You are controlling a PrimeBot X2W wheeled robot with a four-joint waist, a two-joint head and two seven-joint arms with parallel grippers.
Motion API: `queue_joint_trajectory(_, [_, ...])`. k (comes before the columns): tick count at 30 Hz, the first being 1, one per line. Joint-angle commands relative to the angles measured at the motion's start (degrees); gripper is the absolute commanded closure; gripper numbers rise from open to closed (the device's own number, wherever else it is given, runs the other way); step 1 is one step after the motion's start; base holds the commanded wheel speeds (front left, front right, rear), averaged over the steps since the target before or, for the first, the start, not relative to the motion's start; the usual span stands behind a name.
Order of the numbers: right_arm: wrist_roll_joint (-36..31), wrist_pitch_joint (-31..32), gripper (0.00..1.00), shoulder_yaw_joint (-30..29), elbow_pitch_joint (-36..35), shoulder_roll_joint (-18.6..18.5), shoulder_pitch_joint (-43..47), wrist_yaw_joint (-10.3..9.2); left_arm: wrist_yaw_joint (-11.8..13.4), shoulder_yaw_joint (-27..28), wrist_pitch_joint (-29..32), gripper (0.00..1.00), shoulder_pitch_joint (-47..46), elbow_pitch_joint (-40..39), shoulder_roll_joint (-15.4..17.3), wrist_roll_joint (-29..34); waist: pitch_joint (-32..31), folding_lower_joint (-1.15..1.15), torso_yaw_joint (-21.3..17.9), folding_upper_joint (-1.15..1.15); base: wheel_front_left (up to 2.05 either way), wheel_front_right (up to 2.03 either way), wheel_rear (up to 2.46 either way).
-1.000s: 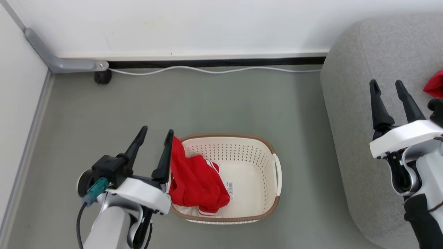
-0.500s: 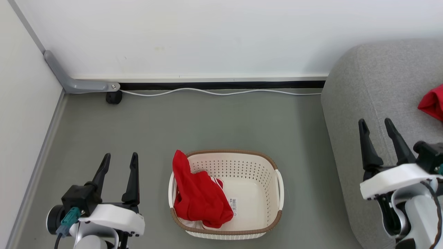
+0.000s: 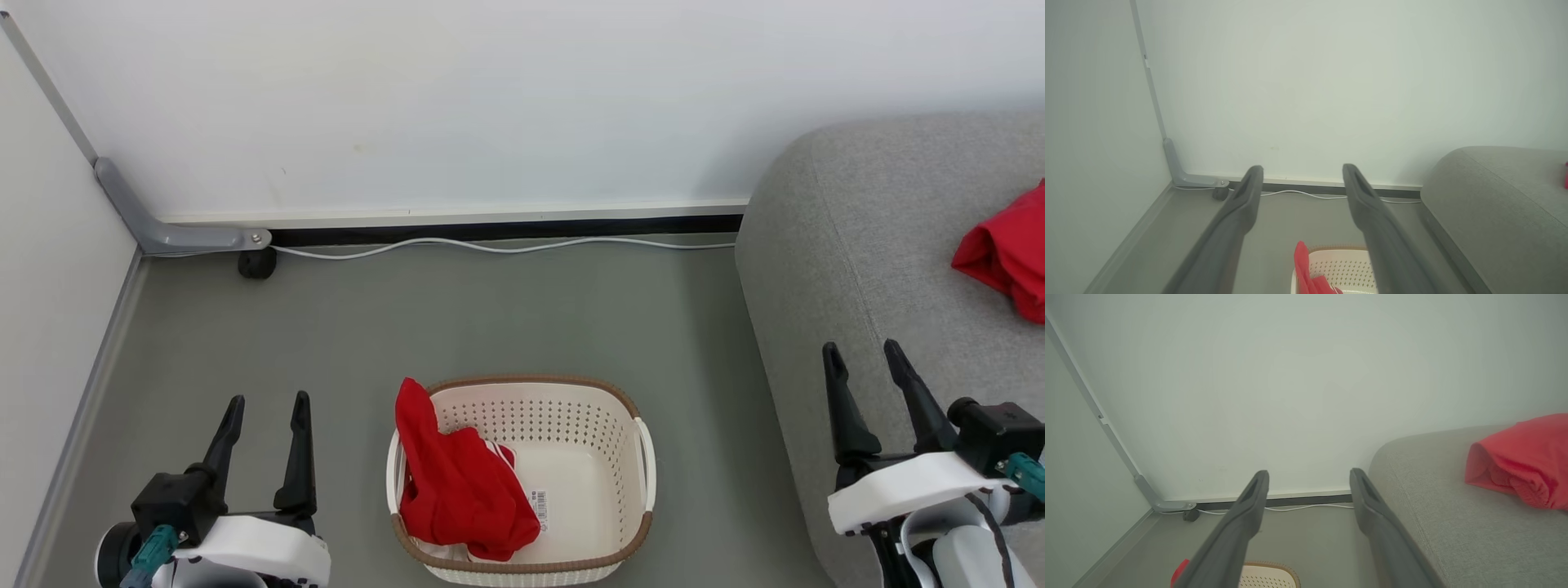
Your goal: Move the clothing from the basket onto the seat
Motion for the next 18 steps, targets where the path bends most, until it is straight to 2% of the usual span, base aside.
queue_joint_trajectory(1, [-0.8,-0.3,0.00,1.0,-1.9,0.0,-0.3,0.17,0.7,2.0,-0.3,0.00,-0.6,-1.7,0.5,0.7,-0.1,0.00,-0.3,0.00,0.00,0.00,0.00])
queue_joint_trajectory(18, [-2.3,-0.3,0.00,-0.8,-2.6,1.9,0.5,0.17,1.4,1.3,-0.3,0.00,0.1,-1.8,0.5,0.7,0.2,0.00,-0.8,0.00,0.00,0.00,0.00])
